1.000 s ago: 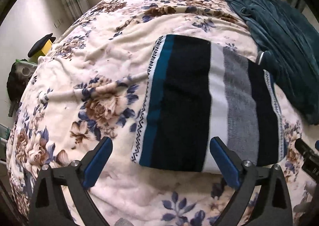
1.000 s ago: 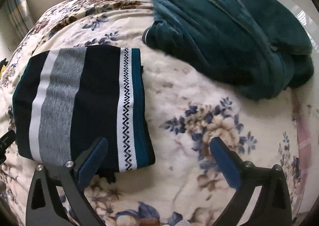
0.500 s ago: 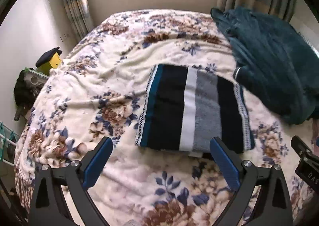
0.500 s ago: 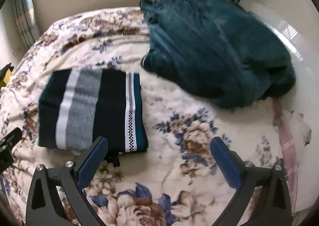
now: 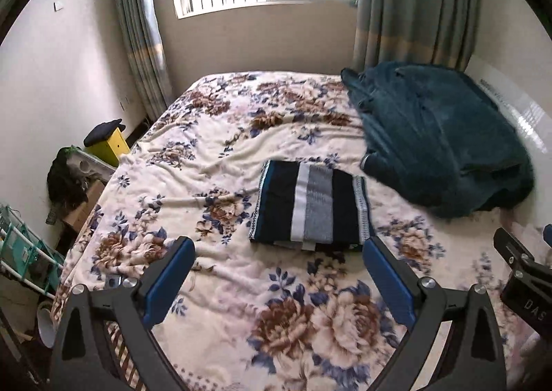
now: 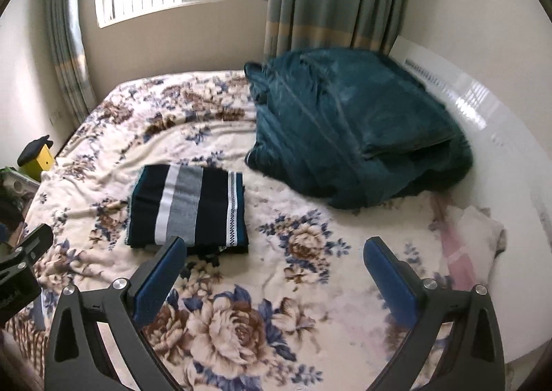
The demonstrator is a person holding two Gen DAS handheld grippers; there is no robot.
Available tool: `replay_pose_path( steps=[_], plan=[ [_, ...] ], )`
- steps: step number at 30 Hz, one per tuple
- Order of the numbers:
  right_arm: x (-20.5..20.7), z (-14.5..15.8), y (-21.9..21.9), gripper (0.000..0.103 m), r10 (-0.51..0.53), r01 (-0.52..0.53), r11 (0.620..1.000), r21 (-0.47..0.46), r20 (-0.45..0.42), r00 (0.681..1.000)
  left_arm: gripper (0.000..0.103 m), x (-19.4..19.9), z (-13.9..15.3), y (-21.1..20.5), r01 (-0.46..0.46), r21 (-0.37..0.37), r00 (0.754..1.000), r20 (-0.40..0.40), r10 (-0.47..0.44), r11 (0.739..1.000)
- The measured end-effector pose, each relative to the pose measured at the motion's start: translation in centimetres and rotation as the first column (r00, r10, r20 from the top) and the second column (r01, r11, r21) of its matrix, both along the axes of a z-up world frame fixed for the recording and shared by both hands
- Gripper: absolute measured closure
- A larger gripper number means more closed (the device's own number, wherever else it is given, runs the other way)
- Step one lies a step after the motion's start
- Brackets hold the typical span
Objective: Fold small clothes
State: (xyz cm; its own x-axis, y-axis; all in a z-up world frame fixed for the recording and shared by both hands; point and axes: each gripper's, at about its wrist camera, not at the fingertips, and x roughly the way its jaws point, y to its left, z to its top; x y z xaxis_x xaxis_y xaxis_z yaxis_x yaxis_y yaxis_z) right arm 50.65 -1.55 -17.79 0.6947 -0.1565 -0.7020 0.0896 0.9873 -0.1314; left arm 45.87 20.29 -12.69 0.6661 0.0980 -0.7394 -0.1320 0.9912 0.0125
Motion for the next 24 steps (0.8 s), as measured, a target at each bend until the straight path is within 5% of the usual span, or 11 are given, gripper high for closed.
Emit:
replay_pose_path(
  steps=[10,24],
  plan=[
    [-12.3,11.5,0.2,0.0,0.048,-0.05,0.998,0.033,0.077,0.996,0.004,-8.3,8.2,-0.8,0.0,-0.022,1.0,0.026,0.0,1.0],
    [-19.0,17.8,0.5,0.0,0.107,-0.113,0.993,0.041,0.13,0.986,0.003,-14.1,13.4,-0.6,-0.036,0.0,0.995,0.097,0.035,0.999]
  ],
)
